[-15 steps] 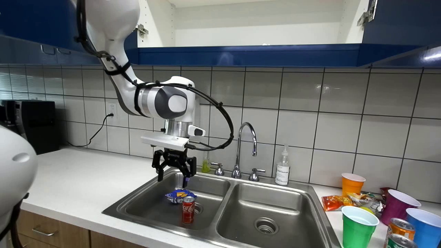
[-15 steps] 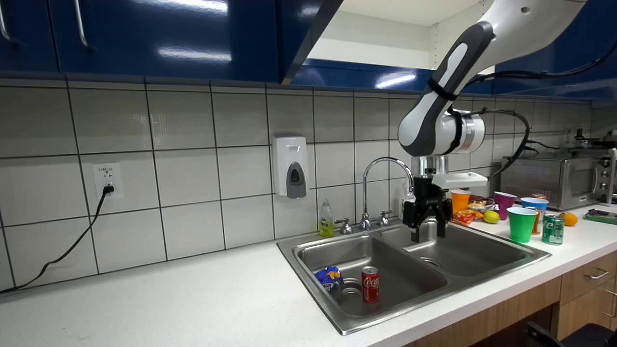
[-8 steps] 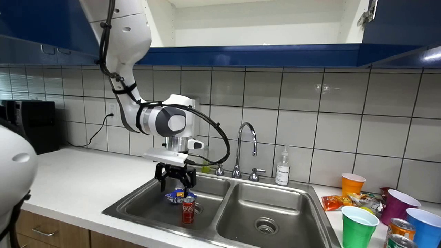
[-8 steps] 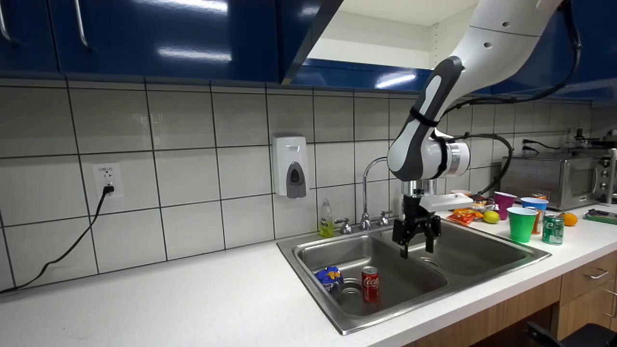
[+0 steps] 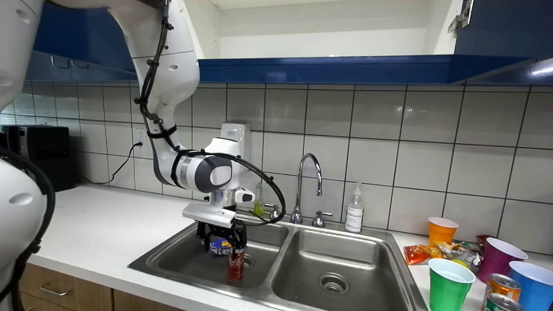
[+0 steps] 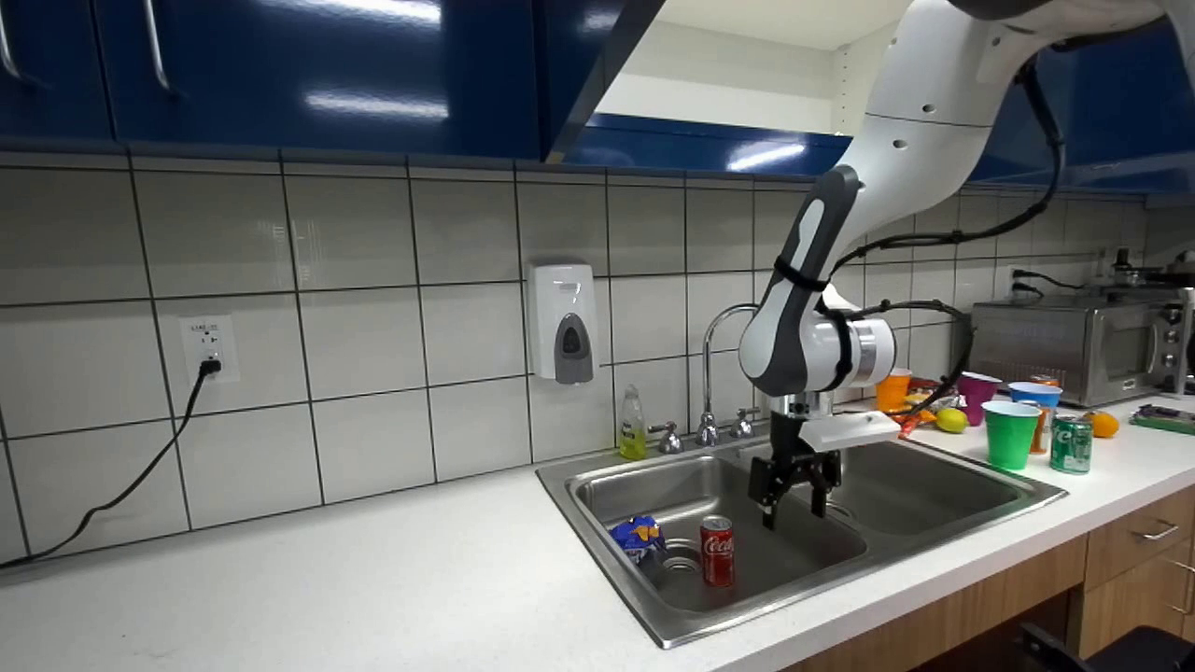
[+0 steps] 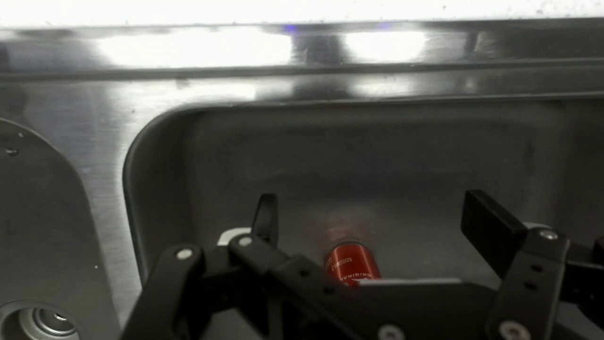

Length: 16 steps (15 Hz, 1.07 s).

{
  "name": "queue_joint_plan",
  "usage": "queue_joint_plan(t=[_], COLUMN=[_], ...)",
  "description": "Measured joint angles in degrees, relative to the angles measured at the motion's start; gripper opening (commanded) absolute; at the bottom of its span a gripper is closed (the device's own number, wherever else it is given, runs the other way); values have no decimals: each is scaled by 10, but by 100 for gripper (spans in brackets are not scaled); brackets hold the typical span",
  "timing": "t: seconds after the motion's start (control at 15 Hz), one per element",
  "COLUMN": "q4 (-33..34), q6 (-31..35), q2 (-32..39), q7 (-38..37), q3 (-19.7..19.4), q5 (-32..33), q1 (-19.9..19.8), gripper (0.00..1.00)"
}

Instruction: Put the red can in the open upper cabinet.

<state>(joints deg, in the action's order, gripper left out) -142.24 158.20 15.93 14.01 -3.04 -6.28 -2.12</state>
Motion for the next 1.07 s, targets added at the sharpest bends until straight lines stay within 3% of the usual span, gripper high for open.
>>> queue_joint_plan(t=[0.6,1.07], q4=[26,54], q6=[101,166], q2=[94,163], q7=[0,-6], q3=[34,38], q5=[1,21], q1=[-23,-26], gripper=[100,100])
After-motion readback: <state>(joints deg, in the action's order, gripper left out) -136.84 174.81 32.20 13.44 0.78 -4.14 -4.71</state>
